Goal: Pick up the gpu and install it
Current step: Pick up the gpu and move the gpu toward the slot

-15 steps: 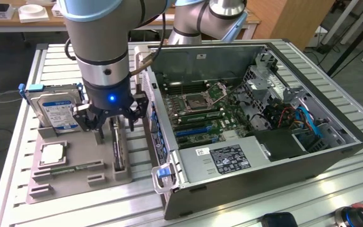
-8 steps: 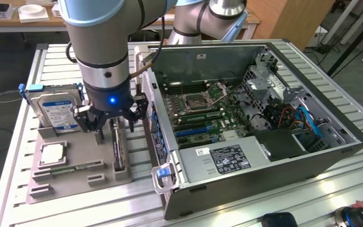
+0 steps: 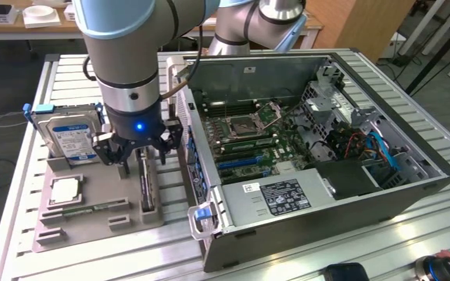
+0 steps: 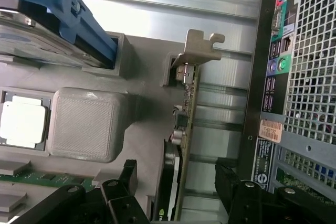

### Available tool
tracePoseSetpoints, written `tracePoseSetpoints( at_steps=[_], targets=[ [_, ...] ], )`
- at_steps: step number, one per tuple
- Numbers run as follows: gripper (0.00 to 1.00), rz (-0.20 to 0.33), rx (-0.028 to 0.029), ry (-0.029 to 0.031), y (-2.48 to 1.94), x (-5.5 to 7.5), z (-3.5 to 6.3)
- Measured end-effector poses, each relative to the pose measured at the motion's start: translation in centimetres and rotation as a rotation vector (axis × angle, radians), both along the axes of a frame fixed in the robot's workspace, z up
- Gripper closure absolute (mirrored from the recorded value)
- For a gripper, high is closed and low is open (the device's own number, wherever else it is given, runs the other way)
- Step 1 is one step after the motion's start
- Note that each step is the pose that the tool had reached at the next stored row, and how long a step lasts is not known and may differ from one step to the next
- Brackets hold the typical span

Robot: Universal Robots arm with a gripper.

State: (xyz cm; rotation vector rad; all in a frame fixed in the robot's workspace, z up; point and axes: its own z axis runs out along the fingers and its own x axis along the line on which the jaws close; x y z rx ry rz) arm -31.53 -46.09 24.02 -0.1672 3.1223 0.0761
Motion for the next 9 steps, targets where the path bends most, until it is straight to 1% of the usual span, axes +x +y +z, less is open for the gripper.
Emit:
tracePoseSetpoints(
  at_steps=[9],
  targets=[
    [0.29,0.0,0.0,0.0001,0.02,-0.03,-0.8]
  ],
)
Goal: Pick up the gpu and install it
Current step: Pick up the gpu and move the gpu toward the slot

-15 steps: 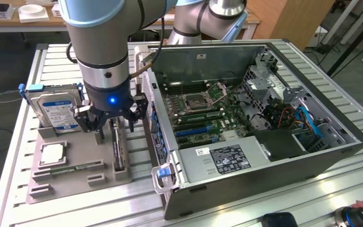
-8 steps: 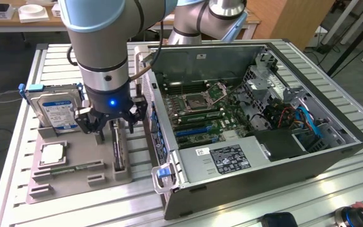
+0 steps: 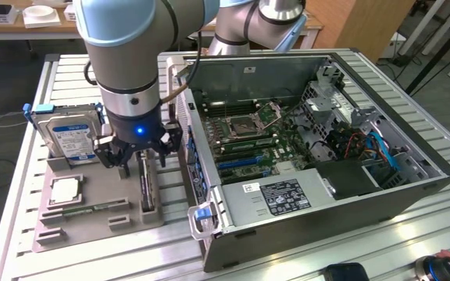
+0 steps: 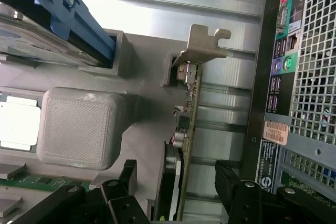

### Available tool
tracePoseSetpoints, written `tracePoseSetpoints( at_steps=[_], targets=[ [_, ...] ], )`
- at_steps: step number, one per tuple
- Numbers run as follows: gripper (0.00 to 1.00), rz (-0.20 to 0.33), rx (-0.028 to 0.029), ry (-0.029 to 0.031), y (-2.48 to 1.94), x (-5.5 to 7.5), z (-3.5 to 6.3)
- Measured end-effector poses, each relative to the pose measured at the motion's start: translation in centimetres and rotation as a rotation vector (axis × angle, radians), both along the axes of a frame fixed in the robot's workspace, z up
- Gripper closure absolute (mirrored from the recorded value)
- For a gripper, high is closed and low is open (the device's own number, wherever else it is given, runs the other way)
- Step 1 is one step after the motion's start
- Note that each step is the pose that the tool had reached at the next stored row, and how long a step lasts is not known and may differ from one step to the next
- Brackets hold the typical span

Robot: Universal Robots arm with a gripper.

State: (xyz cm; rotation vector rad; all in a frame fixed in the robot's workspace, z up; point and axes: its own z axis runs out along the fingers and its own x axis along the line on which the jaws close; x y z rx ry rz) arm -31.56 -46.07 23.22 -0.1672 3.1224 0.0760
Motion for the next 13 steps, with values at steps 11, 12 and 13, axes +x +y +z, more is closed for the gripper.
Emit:
tracePoseSetpoints(
  at_steps=[11,12,13],
  targets=[
    [0.29,0.0,0.0001,-0.0001,0.02,0.0,-1.02],
    [0.29,0.0,0.0,0.0001,0.02,-0.01,-1.06],
    [0.29,0.0,-0.0001,0.0002,0.02,-0.01,-1.06]
  ],
)
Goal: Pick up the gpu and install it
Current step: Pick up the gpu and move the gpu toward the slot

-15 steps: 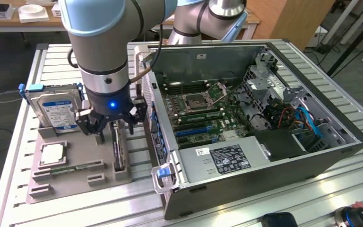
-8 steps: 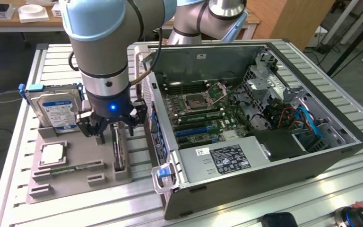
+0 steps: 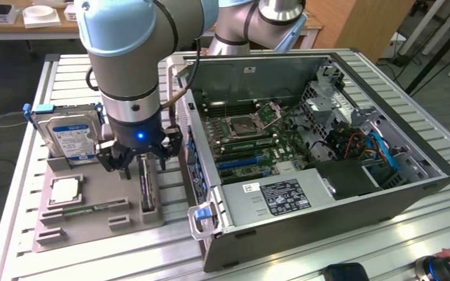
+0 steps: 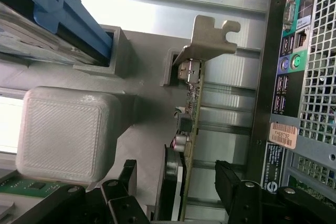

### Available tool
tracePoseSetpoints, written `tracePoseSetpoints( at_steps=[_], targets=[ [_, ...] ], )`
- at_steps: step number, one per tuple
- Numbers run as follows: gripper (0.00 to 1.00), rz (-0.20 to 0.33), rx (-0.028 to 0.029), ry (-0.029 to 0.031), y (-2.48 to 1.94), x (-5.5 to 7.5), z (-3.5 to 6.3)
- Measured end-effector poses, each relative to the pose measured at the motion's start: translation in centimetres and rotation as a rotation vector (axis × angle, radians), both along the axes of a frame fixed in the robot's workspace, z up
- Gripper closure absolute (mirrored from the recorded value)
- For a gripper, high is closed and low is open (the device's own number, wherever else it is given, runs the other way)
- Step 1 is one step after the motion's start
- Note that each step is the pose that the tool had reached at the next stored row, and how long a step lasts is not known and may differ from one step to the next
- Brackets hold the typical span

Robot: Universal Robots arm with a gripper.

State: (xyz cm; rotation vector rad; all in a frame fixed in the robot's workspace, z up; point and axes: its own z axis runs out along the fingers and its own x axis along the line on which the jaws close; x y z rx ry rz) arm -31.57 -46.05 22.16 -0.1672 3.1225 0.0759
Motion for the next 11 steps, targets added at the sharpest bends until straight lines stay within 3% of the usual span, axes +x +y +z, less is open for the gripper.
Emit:
tracePoseSetpoints(
  at_steps=[11],
  targets=[
    [0.29,0.0,-0.0004,-0.0002,0.0,0.0,-0.02]
  ],
)
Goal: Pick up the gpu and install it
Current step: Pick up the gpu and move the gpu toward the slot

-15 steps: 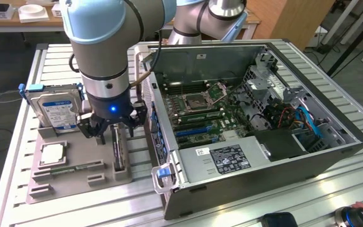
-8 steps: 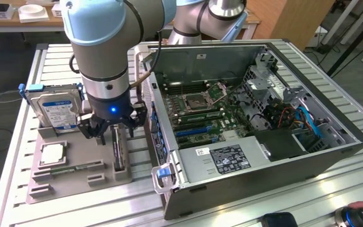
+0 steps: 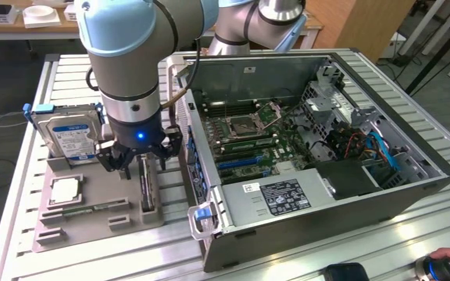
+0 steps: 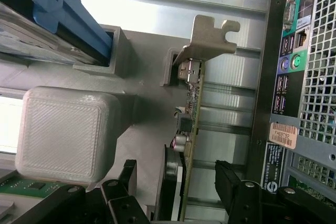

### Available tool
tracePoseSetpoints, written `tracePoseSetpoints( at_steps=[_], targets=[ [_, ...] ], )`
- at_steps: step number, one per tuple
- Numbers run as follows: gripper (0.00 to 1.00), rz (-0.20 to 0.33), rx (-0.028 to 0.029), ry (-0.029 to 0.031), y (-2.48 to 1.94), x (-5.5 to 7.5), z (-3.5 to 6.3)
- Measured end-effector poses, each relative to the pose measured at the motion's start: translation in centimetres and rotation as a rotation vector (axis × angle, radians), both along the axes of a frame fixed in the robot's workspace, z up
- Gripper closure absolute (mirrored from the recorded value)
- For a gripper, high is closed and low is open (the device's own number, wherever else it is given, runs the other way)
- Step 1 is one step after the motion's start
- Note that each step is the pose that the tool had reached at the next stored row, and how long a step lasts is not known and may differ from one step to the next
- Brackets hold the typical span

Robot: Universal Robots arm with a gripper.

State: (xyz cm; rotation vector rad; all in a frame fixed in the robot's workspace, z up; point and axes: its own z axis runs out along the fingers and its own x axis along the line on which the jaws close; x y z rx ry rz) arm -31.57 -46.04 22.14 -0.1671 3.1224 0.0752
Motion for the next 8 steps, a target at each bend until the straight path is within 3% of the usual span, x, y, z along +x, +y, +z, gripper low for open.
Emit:
tracePoseSetpoints(
  at_steps=[3,5,7,8],
  targets=[
    [0.31,0.0,0.0,0.0,0.0,0.0,0.0],
    [0.44,0.0,-0.0001,0.0,0.0,0.0,0.01],
    [0.44,0.0,-0.0001,0.0,0.0,0.0,0.0],
    [0.5,0.0,0.0,0.0,0.0,0.0,0.0]
  ],
)
